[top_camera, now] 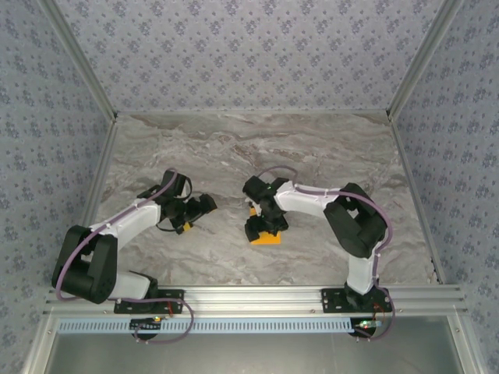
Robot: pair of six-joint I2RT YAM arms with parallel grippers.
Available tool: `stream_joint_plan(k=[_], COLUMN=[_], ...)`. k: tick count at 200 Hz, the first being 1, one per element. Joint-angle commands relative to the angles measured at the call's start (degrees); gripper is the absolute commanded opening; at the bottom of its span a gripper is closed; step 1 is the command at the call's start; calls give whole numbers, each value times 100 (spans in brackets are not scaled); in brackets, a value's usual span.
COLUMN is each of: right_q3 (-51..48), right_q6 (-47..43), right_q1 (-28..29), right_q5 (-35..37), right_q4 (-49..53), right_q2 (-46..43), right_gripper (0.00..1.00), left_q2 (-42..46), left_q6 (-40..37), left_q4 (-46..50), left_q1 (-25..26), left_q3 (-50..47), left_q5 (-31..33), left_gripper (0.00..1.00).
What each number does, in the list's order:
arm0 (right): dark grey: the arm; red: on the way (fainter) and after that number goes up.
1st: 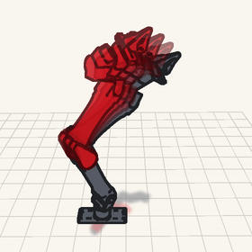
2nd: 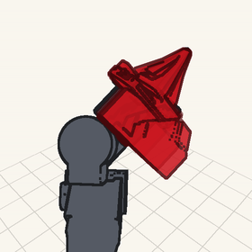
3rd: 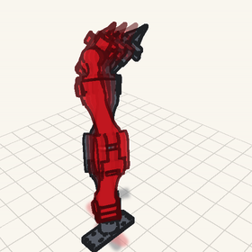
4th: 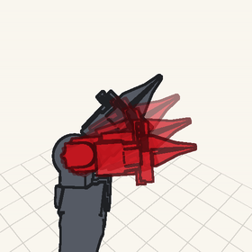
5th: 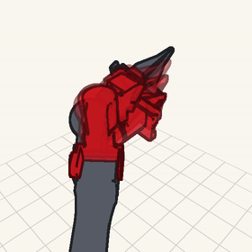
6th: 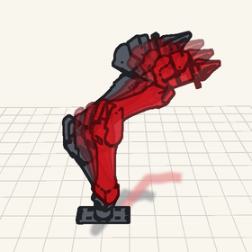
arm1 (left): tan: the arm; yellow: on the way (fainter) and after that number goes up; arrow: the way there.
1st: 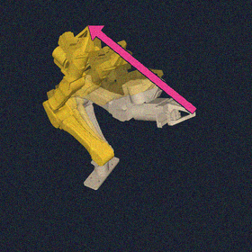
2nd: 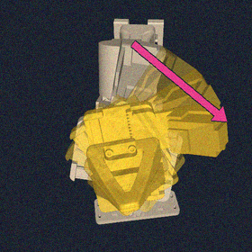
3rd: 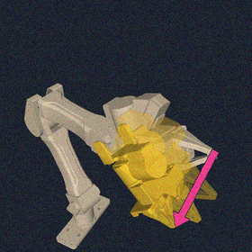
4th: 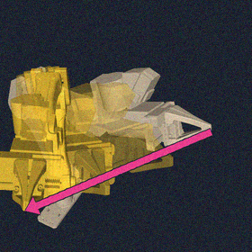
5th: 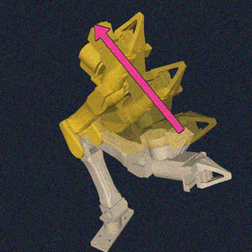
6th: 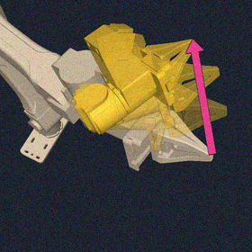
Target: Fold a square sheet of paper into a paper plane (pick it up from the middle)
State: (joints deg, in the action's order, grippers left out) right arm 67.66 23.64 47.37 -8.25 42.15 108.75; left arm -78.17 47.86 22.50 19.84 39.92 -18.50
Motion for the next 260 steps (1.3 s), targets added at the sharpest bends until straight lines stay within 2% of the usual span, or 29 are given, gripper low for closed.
stream_joint_plan(k=[1,31,49,70,104,167,191,225,260], right_q3=[-438,-517,-687,-943,-1287,-1710,-1704,-1622,-1669], right_q6=[286,413,405,165,-1,-45,-93,4,513], right_q1=[150,196,102,-92,-486,-1064,-1138,-1015,-977], right_q5=[1216,1275,998,454,-453,-1177,-1069,-564,-633], right_q4=[-302,-374,-585,-915,-1376,-1857,-1777,-1609,-1711], right_q2=[1006,1192,1107,910,702,446,456,463,1], right_gripper=[75,64,60,60,65,64,57,60,58], left_q2=[-66,-96,-112,-130,-117,120,29,-190,-424], left_q6=[-50,-51,-48,-32,37,632,878,971,1094], left_q4=[-9,-18,-27,-51,-350,-2265,-2870,-3051,-3173], left_q1=[55,91,108,140,255,612,785,986,1097], left_q3=[77,81,81,85,-11,-728,-879,-794,-670], left_q5=[-67,-60,-66,-66,-271,-1120,-1305,-1294,-1298], left_gripper=[99,99,99,99,99,94,89,81,77])
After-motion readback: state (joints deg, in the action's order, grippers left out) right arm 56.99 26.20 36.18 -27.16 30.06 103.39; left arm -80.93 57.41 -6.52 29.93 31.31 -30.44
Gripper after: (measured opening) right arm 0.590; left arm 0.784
